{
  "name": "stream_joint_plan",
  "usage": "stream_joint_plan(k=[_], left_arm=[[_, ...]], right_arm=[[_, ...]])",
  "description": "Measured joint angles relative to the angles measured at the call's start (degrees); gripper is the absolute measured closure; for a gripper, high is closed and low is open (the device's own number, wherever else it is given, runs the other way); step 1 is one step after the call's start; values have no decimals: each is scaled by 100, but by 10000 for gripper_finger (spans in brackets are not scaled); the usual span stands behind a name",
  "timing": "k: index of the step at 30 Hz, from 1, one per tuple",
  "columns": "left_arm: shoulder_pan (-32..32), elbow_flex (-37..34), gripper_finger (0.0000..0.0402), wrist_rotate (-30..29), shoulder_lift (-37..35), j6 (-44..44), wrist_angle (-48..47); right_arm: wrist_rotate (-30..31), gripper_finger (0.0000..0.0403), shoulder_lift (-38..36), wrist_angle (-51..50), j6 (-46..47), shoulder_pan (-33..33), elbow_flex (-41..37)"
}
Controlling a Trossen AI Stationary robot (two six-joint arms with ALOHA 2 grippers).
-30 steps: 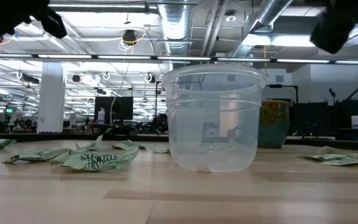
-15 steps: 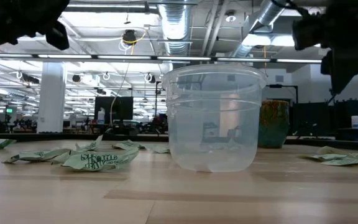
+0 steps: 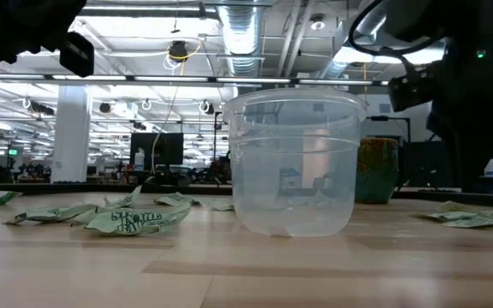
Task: Pick and place Stevia / Truvia into bins
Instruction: Put the stevia packet into the bottom transparent container
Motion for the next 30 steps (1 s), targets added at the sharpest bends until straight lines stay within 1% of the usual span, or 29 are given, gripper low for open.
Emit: stream_joint_plan(k=[3, 6, 14, 17, 30], left_arm=[[-49, 0, 401, -19, 56, 161, -98], [-50, 0, 401, -38, 118, 312, -85], [-49, 0, 401, -151, 118, 308, -96], [-50, 0, 401, -161, 118, 210, -146], [-49, 0, 401, -186, 118, 213, -193]], right_arm=[[-319, 240, 220, 296, -2, -64, -2], [-553, 241, 251, 391, 4, -141, 3], [-456, 241, 226, 285, 20, -166, 9], [-350, 241, 335, 179, -5, -166, 7], [-248, 243, 838, 333, -91, 103, 11]])
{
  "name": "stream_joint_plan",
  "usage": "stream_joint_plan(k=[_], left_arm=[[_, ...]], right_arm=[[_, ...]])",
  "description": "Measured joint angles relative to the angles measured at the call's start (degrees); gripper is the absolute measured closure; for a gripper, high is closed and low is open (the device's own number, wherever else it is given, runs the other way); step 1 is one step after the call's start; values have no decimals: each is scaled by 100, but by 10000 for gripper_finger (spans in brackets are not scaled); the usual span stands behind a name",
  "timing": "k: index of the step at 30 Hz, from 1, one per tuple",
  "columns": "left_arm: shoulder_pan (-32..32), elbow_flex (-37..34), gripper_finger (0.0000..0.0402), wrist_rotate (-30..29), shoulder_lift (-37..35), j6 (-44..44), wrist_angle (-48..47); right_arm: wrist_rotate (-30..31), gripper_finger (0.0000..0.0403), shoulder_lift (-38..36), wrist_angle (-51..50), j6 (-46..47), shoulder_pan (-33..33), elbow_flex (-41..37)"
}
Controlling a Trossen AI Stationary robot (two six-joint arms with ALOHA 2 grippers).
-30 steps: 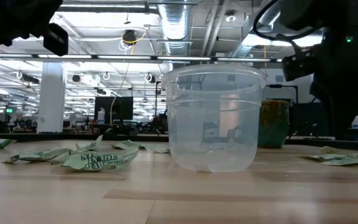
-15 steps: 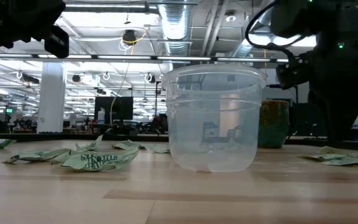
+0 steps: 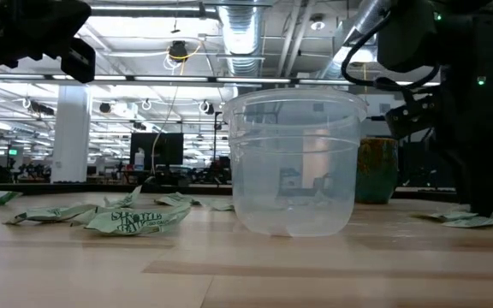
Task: Pick and place Stevia / Truvia into bins
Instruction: Put the stevia packet into the bottom transparent container
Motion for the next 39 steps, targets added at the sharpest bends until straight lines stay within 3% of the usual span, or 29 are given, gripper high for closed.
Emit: stream_joint_plan(k=[8, 19, 23, 32, 39], left_arm=[[0, 0, 401, 0, 0, 25, -10], [0, 51, 401, -616, -2, 31, 110], [0, 114, 401, -815, -6, 469, 313], [0, 124, 401, -1026, -2, 2002, 444], [2, 133, 401, -1390, -2, 2061, 402]], right_arm=[[-16, 250, 183, -3, 115, 0, 22], [14, 391, -58, -86, 112, 74, -13], [85, 392, -60, -239, 77, 72, 32], [1302, 400, -70, -2377, -79, 62, 1355], [2243, 401, -73, -3090, -787, -233, 2686]])
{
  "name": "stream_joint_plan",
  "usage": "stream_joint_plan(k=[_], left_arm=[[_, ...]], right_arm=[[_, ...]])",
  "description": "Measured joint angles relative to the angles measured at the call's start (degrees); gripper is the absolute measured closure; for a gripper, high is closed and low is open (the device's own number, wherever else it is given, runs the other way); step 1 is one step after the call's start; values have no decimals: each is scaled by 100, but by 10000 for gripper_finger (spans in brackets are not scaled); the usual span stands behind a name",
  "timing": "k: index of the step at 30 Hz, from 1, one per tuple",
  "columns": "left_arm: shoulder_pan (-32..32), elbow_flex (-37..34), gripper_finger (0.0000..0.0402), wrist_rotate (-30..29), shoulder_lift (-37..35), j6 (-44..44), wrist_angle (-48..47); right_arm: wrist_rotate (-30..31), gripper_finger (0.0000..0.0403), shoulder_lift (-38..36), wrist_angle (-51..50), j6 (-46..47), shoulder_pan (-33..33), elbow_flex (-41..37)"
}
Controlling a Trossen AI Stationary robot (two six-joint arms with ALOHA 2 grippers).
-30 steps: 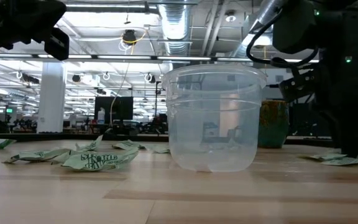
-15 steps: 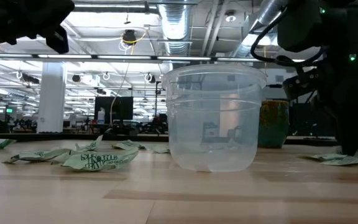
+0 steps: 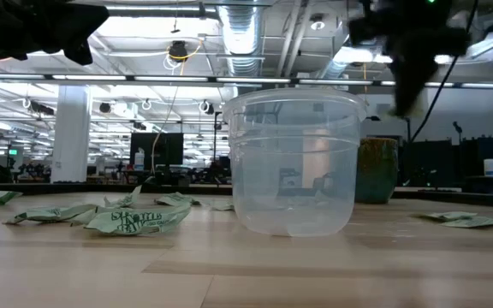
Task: Pick and place Stevia / Truvia into bins
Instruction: Put the stevia packet into the bottom transparent container
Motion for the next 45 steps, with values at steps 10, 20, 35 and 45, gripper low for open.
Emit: stream_joint_plan(k=[10, 20, 35, 45], left_arm=[[-2, 7, 401, 35, 0, -29, -43], [-1, 11, 401, 38, 0, -211, -43], [-2, 11, 401, 43, 0, -382, -120], [-2, 13, 401, 52, 1, -386, -153]], right_arm=[[-967, 402, -4, 2131, -2314, 72, 959], [-2327, 401, 388, 3231, -2851, 458, 956], [-2856, 330, 1306, 3661, -2853, 247, 969], [-2545, 272, 1010, 3153, -2394, 307, 969]])
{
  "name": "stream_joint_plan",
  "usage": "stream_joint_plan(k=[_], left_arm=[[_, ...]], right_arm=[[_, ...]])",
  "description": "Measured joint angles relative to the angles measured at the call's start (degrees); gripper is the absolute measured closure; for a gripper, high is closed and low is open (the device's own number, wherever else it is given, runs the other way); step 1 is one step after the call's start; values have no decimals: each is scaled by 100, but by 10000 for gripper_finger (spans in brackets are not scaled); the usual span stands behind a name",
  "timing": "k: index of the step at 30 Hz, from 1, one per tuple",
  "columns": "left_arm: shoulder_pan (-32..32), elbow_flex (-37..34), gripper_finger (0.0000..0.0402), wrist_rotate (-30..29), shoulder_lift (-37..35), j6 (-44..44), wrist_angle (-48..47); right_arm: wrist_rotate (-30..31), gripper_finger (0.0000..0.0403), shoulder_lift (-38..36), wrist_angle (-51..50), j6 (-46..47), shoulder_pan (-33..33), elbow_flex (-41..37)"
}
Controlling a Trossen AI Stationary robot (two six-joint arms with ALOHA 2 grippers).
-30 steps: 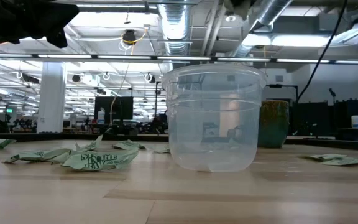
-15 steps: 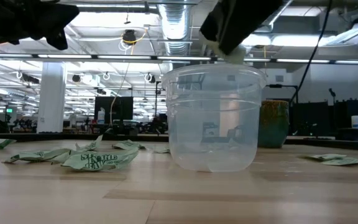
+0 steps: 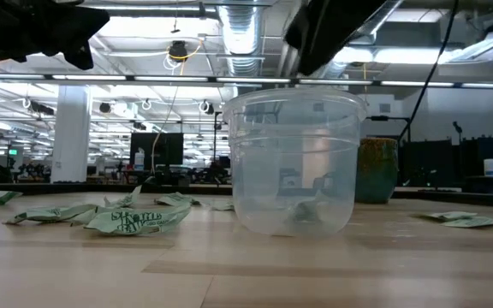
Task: Pick and place Stevia / Truvia into bins
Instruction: Put the stevia packet into the bottom transparent container
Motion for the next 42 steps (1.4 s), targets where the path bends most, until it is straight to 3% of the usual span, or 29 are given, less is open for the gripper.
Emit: stream_joint_plan(k=[11, 18, 27, 30, 36, 42], left_arm=[[0, 0, 401, 20, 2, -87, -41], [0, 0, 401, 284, 2, -149, -41], [-2, 2, 401, 282, 2, -149, -37], [0, 2, 401, 282, 2, -149, -34], [0, 2, 401, 280, 0, -146, -12], [0, 2, 401, 280, 2, -180, 22]], right_arm=[[1558, 277, -450, -2998, 2836, 421, -15], [1268, 265, -452, -3900, 4543, 798, -15], [1212, 258, -474, -4242, 5640, 1286, -44], [1081, 262, -790, -4055, 6005, 1406, -507], [609, 270, -2081, -2945, 7092, 1679, -2193], [729, 267, -2969, -1316, 7947, 1798, -3037]])
